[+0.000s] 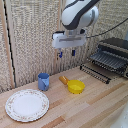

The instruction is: Please reach out your grabber to the yellow dish. Tenderly grip the yellow dish using your grabber. Set the yellow dish on the baking sheet. Posit your grabber on the rim of the baking sheet carrying the yellow dish. Mindfully slide the baking sheet with the yellow dish into the oven. Let go of your grabber's hold on the baking sheet's edge when it is entirely in the oven.

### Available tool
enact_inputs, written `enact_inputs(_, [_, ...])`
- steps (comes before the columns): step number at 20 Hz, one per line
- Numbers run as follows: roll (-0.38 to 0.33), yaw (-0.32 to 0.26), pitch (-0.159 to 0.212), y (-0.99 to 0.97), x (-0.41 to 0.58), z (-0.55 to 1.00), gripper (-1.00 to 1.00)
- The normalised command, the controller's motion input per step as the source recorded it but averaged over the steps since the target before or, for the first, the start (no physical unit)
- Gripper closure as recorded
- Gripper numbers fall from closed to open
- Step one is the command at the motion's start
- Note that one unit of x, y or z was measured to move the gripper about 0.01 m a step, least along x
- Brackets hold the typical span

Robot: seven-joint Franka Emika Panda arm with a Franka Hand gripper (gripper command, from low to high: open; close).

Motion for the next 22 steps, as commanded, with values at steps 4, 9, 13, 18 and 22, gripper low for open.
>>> enact_inputs(4, [0.000,-0.120,0.026,-0.57,-0.194,-0.39,-1.00])
enact_inputs(9, [-0.010,-0.094,0.030,-0.45,-0.239,-0.48,-1.00])
enact_inputs(13, [-0.016,-0.061,0.022,-0.38,-0.295,-0.46,-1.00])
enact_inputs(18, [-0.039,-0.057,0.023,-0.33,-0.353,-0.49,-1.00])
enact_inputs(22, [-0.071,-0.002,0.001,-0.11,-0.414,-0.57,-1.00])
